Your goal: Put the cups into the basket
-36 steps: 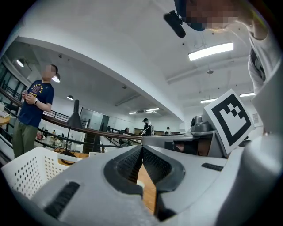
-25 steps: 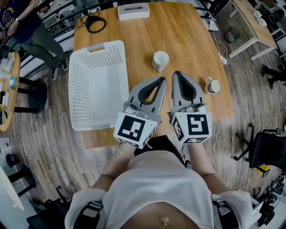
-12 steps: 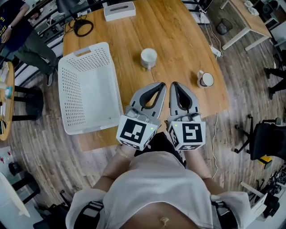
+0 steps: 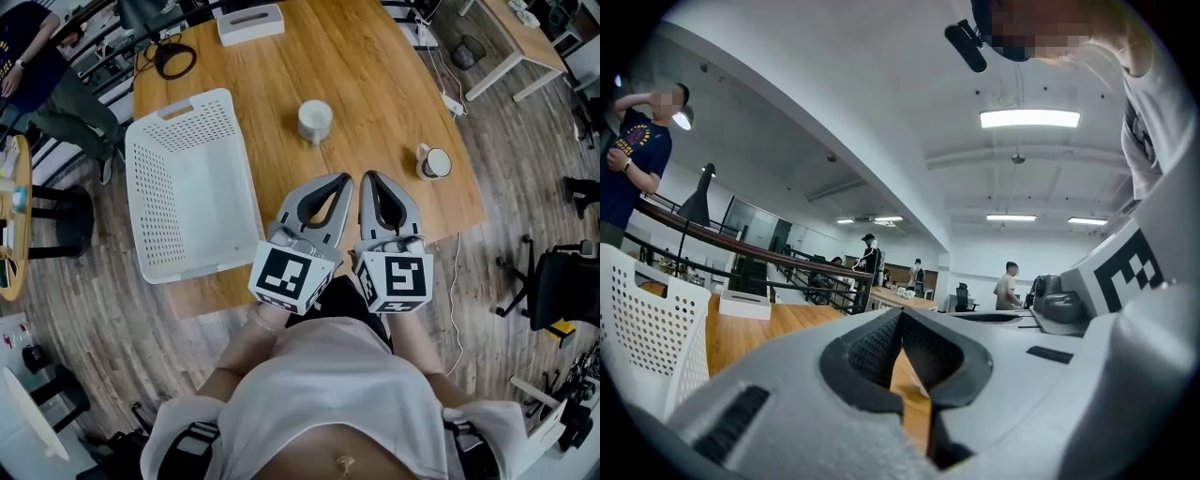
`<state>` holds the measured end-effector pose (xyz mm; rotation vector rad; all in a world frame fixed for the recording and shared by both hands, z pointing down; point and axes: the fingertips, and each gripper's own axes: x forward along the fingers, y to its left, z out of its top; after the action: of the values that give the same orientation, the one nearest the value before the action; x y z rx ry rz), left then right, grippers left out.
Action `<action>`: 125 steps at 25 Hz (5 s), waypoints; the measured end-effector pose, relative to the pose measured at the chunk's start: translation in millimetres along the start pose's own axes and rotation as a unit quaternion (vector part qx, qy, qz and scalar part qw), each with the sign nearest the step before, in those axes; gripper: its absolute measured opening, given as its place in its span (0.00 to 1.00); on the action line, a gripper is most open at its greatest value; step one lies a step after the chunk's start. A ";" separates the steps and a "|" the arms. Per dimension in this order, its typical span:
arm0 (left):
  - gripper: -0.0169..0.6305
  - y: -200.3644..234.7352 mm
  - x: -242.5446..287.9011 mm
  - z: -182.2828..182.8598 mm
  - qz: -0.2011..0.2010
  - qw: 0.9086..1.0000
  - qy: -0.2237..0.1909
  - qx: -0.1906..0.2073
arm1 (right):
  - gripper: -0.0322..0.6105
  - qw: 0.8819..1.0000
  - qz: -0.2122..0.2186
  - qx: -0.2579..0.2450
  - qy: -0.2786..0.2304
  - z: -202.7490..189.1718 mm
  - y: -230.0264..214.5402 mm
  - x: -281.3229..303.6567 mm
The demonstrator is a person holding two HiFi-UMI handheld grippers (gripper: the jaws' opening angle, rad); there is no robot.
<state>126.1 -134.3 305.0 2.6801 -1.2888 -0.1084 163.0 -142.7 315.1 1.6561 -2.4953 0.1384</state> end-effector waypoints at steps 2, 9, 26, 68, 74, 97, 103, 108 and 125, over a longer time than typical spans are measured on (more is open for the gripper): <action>0.04 -2.4 0.4 -0.6 -0.004 1.000 0.001 0.002 | 0.07 1.000 -0.007 -0.001 0.000 0.3 -2.6 0.7; 0.04 -13.3 18.3 -8.1 -0.023 1.000 0.011 0.001 | 0.07 0.999 -0.032 0.004 -0.003 -2.5 -26.8 -0.8; 0.04 -48.3 125.3 -65.3 -0.071 0.996 0.058 -0.014 | 0.58 0.993 -0.093 0.035 0.063 -52.1 -170.2 -3.0; 0.04 -34.5 232.7 -181.2 -0.062 0.989 0.114 -0.064 | 0.68 0.910 0.038 -0.033 0.412 -226.2 -252.6 61.8; 0.04 -30.4 226.9 -174.0 -0.057 0.990 0.115 -0.061 | 0.67 0.905 0.048 -0.042 0.421 -227.3 -252.9 61.5; 0.04 -40.1 136.6 -100.0 -0.046 0.992 0.097 -0.065 | 0.67 0.912 0.085 -0.100 0.390 -133.8 -181.1 25.9; 0.04 -35.8 105.8 -75.0 -0.030 0.995 0.081 -0.052 | 0.67 0.912 0.111 -0.118 0.376 -115.5 -149.0 19.7; 0.04 -29.2 78.9 -61.7 -0.014 0.996 0.075 -0.043 | 0.67 0.916 0.132 -0.106 0.364 -106.5 -123.2 11.8; 0.04 13.3 9.3 4.1 0.054 0.998 0.006 -0.012 | 0.67 0.911 0.198 -0.170 0.318 -55.5 -35.1 22.5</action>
<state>121.1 -150.2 303.5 2.5811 -1.4158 -0.0945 190.5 -168.1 373.6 0.7807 -2.1380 0.2276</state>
